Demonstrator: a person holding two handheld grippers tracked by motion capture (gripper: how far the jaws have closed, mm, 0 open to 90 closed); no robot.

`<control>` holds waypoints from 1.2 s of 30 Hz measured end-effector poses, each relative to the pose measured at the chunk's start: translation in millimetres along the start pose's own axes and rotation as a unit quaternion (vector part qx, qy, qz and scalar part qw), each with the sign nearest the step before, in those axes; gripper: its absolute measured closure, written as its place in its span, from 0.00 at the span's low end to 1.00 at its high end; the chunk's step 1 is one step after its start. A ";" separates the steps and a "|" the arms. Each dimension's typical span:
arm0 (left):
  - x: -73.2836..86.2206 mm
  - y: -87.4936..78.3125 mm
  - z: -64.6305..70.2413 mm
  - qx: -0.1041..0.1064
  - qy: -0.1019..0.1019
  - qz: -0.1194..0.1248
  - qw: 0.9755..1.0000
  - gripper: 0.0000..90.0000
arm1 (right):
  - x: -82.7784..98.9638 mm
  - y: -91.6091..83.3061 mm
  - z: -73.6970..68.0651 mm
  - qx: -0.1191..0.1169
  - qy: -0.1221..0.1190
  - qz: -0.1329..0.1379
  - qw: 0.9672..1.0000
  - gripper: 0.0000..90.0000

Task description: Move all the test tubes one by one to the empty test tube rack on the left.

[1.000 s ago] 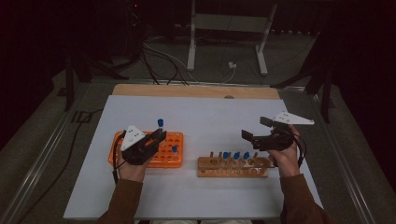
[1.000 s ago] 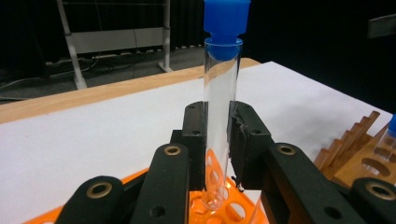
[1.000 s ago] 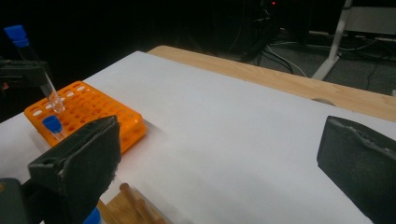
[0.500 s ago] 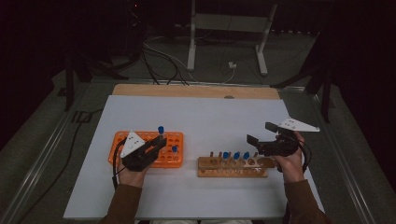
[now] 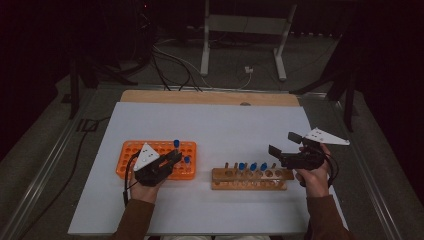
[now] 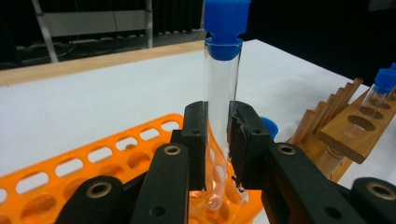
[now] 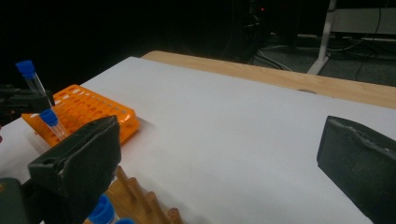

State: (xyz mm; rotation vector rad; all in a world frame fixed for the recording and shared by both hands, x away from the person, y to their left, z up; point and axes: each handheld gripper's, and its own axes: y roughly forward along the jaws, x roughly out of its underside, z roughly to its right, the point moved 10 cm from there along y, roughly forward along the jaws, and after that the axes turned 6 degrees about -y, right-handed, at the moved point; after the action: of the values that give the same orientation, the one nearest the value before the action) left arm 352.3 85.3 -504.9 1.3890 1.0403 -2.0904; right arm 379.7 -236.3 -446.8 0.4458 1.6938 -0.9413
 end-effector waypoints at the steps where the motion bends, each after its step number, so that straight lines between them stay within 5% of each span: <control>1: 2.4 0.8 -0.2 -0.001 0.001 -0.004 1.000 0.87 | 0.3 -0.1 0.2 0.001 0.000 0.000 1.000 0.00; 7: 15.9 5.1 -0.3 0.000 0.002 -0.029 1.000 0.87 | 2.7 -0.6 0.6 0.000 0.001 -0.002 1.000 0.00; 11: 30.8 11.3 -0.9 -0.008 0.018 -0.069 0.997 0.87 | 3.2 -1.4 0.6 0.000 -0.001 -0.002 1.000 0.00; 19: 43.0 15.4 -1.2 -0.011 0.030 -0.106 0.994 0.87 | 3.9 -1.9 0.8 -0.001 0.000 -0.001 1.000 0.00; 28: 45.0 13.7 1.5 -0.013 0.045 -0.112 0.993 0.87 | 5.0 -0.3 -1.9 -0.005 -0.004 -0.004 1.000 0.00; 36: 45.1 13.3 1.9 -0.009 0.035 -0.108 0.994 0.85 | 5.7 0.6 -3.4 -0.006 -0.006 -0.004 1.000 0.00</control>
State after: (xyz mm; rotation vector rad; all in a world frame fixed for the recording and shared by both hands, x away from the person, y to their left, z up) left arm 341.9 78.1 -550.2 1.4038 1.2852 -2.1898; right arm 376.1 -234.2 -452.0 0.4235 1.6909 -0.9371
